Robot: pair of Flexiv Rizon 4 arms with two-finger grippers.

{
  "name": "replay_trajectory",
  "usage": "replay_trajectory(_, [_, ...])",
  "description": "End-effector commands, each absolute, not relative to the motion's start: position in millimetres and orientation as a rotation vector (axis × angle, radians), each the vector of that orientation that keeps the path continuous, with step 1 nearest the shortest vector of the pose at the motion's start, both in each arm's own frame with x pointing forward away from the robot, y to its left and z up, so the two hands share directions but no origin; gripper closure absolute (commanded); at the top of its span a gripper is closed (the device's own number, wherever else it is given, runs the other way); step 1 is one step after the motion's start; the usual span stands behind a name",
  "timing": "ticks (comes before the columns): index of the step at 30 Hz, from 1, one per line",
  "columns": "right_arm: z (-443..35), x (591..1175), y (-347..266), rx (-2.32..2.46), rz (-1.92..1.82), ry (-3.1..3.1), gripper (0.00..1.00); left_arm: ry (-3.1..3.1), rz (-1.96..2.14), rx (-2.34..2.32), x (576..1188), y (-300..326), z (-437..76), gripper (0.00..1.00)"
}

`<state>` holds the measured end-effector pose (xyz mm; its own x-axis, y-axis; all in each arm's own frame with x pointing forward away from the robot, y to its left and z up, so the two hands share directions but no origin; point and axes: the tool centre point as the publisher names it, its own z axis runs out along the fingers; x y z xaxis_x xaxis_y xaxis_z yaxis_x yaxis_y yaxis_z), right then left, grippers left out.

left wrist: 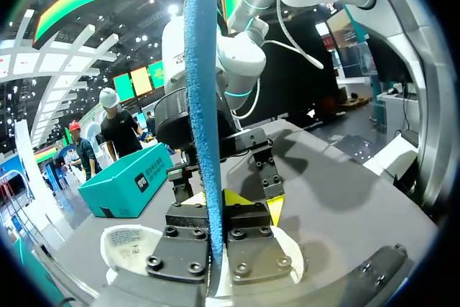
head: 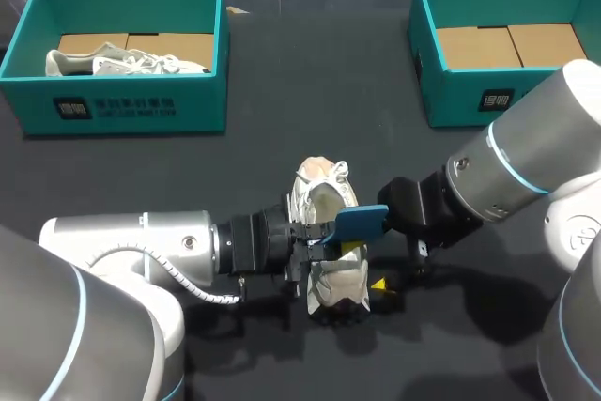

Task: Take the shoe out of the shoebox, open the shoe tongue, remove and reinsert the insole, then place the shoe into the shoebox

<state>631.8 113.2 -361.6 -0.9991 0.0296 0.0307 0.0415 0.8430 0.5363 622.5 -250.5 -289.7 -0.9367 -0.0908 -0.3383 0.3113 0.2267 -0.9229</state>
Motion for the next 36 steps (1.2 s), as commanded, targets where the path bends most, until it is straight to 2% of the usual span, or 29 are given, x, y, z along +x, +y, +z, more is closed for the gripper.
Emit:
replay_trajectory(1, [-361.8,630.5,113.1,-0.059,-0.874,-2.997,0.00,2.147,-1.793,0.239,624.7,-247.9,-298.8,1.00])
replay_trajectory(36, [-361.8,630.5,113.1,-0.059,-0.874,-2.997,0.00,2.056,-1.669,0.365,650.6,-240.1,-339.2,1.00])
